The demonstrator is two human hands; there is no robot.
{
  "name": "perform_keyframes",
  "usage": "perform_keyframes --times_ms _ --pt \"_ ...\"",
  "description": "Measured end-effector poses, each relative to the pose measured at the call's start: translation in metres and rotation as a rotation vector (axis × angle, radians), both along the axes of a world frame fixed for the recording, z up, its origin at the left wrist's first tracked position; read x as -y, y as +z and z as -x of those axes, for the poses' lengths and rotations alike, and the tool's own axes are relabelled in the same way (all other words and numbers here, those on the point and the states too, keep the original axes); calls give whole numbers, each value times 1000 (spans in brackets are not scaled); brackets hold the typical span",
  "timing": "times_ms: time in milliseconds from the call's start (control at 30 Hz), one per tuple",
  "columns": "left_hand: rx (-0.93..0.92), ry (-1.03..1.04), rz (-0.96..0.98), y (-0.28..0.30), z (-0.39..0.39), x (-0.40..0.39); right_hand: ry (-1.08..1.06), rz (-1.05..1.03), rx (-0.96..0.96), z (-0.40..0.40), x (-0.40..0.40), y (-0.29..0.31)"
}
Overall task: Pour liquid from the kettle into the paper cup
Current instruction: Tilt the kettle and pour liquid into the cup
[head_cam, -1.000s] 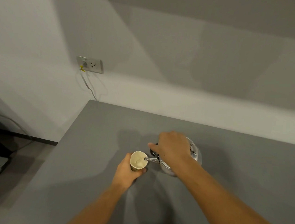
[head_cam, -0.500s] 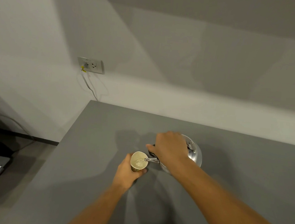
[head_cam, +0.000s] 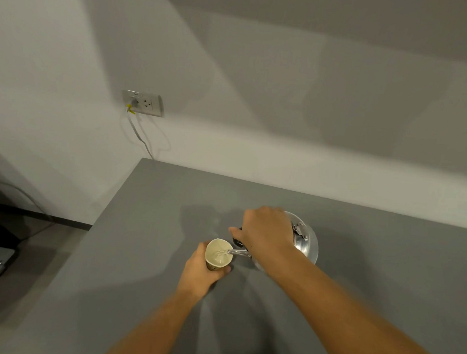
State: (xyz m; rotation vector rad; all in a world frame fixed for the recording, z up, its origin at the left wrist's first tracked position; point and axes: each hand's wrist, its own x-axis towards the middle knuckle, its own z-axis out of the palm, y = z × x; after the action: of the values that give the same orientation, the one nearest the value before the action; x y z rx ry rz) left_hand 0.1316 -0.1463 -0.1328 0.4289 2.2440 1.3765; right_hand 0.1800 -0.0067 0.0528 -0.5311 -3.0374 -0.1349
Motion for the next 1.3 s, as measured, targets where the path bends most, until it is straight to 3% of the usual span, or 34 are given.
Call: perform_keyframes --times_ms 1300 --pt "3 -6 -3 -3 1 0 32 -30 -2 7 7 -4"
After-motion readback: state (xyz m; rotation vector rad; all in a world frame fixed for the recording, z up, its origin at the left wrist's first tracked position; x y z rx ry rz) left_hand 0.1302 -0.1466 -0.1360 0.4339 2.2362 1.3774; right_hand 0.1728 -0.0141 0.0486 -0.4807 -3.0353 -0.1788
